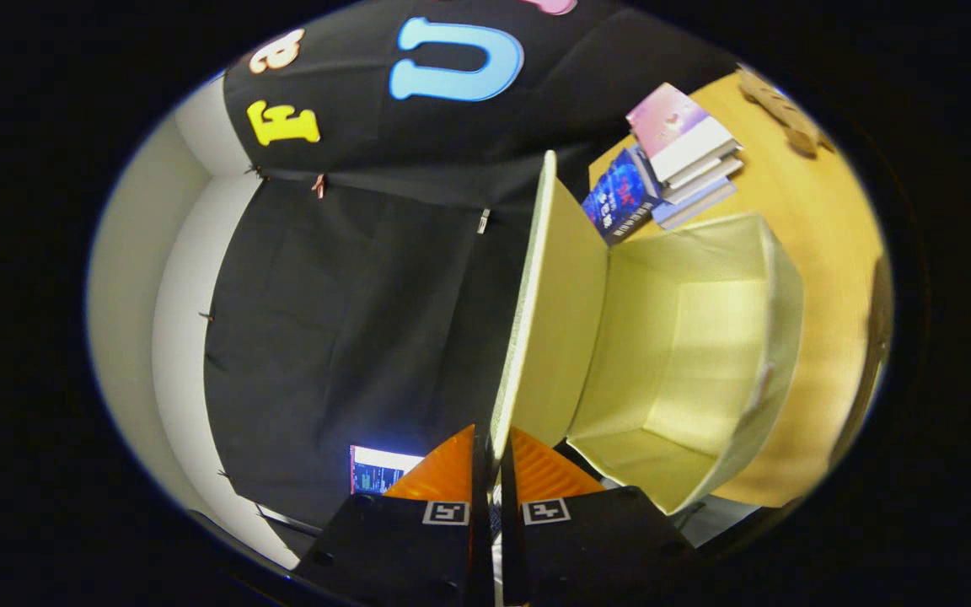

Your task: Open the storage box then place both shoes into the box .Put the left shoe in first, then the right shoe, with the right side of both shoes facing outward in a uniform manner.

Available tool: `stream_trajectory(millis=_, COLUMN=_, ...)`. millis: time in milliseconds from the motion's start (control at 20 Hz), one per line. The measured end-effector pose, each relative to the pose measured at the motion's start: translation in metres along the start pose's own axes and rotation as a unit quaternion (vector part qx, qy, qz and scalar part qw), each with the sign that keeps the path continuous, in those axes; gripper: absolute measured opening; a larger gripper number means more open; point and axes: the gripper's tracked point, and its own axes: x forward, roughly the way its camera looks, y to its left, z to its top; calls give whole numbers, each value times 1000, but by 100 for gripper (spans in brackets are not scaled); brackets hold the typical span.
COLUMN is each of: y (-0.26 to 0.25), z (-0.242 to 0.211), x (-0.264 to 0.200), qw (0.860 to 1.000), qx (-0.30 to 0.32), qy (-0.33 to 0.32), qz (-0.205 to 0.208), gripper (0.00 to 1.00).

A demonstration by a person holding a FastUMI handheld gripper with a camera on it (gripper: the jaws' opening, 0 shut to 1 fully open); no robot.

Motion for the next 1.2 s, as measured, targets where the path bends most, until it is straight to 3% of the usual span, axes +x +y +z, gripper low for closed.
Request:
stream_trajectory(millis=250, y=39, z=3, x=65, qw=999, qx=-49, qy=11, qz=0, gripper=10)
stream_trajectory(millis=500, y=49, z=-7, x=134, qw=998, qx=-55, qy=22, qz=-10, gripper=10)
stream_trajectory(millis=750, y=29, z=-25, x=204, qw=997, qx=-62, qy=42, qz=-36, gripper=13)
stream_trajectory(millis=900, y=-7, z=-44, x=231, qw=990, qx=-80, qy=84, qz=-83, gripper=18)
stream_trajectory(millis=950, y=-23, z=-49, x=232, qw=985, qx=-92, qy=96, qz=-108, gripper=35)
stream_trajectory(millis=1050, y=-31, z=-48, x=224, qw=982, qx=-122, qy=90, qz=-116, gripper=61)
stream_trajectory(millis=1200, y=-38, z=-28, x=172, qw=965, qx=-208, qy=37, qz=-157, gripper=100)
